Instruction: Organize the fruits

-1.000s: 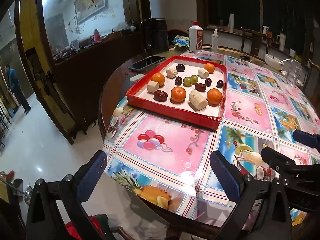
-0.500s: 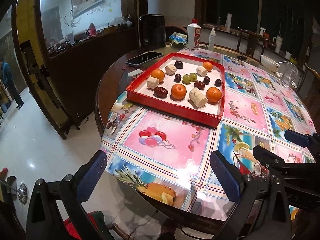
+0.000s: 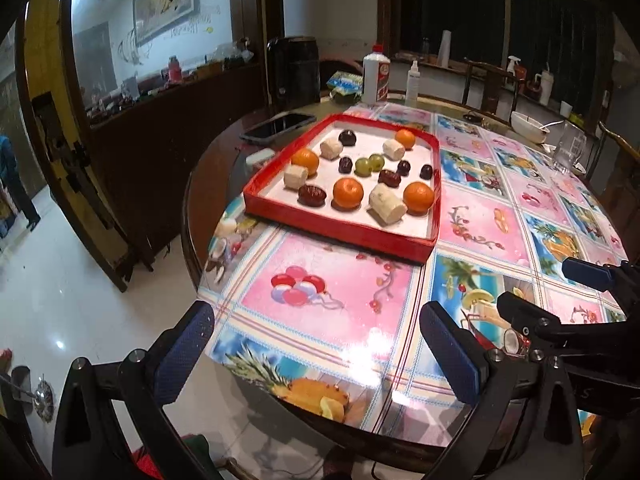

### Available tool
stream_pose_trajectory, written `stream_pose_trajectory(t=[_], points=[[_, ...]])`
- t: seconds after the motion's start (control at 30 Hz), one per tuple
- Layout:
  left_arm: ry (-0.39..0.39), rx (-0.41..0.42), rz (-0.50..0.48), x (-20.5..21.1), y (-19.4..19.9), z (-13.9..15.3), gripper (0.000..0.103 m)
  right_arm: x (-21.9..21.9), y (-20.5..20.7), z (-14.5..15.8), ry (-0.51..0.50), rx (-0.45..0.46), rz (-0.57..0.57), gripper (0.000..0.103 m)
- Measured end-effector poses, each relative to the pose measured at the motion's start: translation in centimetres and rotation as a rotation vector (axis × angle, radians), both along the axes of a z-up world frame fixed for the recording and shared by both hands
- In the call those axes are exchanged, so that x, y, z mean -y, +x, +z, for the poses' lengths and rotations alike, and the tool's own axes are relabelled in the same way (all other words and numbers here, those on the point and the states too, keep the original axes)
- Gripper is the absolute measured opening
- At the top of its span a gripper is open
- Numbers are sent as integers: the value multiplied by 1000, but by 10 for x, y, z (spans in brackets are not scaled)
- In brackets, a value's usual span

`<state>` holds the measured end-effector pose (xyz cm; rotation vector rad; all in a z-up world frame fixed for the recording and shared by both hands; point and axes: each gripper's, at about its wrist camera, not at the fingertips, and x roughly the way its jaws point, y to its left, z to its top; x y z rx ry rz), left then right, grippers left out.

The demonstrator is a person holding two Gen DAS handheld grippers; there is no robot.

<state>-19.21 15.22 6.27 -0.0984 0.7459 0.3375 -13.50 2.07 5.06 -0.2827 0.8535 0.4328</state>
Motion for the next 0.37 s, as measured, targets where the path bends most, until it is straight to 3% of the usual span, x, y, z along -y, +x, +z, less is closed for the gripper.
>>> stream_pose_trajectory(t=[0.37], points=[[-16,-22,-24,1,10,-2,103,4,7,-2,-1,-9,-13,89]])
